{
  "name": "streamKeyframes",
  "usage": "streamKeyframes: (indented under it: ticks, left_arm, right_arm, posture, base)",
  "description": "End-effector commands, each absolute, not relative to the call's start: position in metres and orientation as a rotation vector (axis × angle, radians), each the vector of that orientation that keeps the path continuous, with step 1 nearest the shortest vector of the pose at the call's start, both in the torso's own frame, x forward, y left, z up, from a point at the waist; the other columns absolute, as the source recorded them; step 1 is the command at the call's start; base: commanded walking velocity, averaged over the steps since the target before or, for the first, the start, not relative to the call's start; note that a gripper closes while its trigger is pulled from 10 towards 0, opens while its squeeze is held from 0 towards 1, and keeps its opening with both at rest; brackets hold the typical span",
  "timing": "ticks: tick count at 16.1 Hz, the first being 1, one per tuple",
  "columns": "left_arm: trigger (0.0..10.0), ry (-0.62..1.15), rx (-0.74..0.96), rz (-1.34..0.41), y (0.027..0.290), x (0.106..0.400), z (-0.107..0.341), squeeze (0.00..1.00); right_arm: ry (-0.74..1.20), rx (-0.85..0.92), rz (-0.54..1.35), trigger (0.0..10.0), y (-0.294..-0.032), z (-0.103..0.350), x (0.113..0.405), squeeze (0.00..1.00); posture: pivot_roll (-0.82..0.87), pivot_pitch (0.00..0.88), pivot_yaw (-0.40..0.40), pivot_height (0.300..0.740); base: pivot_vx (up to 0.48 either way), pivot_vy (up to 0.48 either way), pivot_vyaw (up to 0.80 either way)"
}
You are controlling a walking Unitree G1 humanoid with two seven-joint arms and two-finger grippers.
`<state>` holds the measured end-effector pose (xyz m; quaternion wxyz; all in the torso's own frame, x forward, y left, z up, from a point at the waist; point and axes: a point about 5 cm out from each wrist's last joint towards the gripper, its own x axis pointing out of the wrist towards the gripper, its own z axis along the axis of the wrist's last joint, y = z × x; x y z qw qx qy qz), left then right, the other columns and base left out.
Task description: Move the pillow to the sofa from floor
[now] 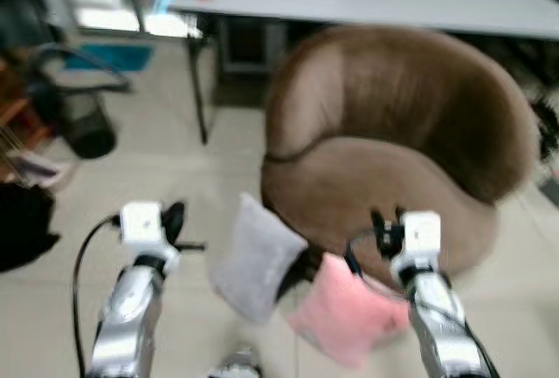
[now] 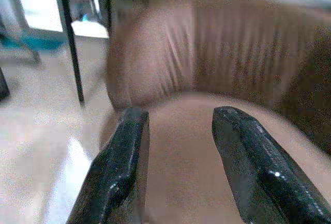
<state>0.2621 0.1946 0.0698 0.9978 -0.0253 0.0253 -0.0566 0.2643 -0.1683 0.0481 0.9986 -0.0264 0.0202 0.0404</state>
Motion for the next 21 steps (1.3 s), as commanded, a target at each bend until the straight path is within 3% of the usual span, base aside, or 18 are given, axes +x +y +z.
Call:
streamKeyframes:
  ticks: [1,2,4,5,8,16,21]
  left_arm:
    - [10.0,0.023,-0.019,-0.144,0.19,0.269,0.079,0.0]
    - [10.0,0.032,-0.003,-0.154,0.189,0.271,0.079,0.0]
    - [10.0,0.064,0.004,-0.188,0.182,0.275,0.079,0.0]
    - [10.0,0.071,-0.001,-0.186,0.18,0.276,0.079,0.0]
    - [10.0,0.098,-0.006,-0.174,0.179,0.278,0.076,0.0]
    - [10.0,0.153,0.037,-0.166,0.172,0.276,0.067,0.0]
    - [10.0,0.174,0.1,-0.165,0.177,0.278,0.063,0.0]
  right_arm:
    - [0.024,-0.059,0.087,10.0,-0.168,0.051,0.266,0.36]
    - [0.023,-0.076,0.104,10.0,-0.165,0.051,0.266,0.3]
    - [0.034,-0.087,0.115,10.0,-0.16,0.051,0.265,0.05]
    - [0.048,-0.088,0.11,10.0,-0.159,0.05,0.265,0.0]
    - [0.071,-0.086,0.123,10.0,-0.156,0.044,0.262,0.0]
    - [0.139,-0.097,0.165,10.0,-0.151,0.029,0.254,0.0]
    - [0.163,-0.089,0.196,10.0,-0.14,0.023,0.252,0.0]
  posture:
    - [0.12,0.0,-0.055,0.74]
    - [0.12,0.0,-0.054,0.74]
    - [0.11,0.0,-0.05,0.74]
    - [0.1,0.001,-0.049,0.74]
    - [0.1,0.01,-0.047,0.74]
    - [0.1,0.04,-0.05,0.74]
    - [0.15,0.049,-0.017,0.74]
  base:
    - [0.0,0.0,0.66]
    - [0.0,0.0,0.63]
    - [0.0,0.0,0.0]
    - [0.0,0.0,0.0]
    - [0.0,0.0,0.0]
    - [0.462,0.0,0.0]
    - [0.259,-0.356,0.0]
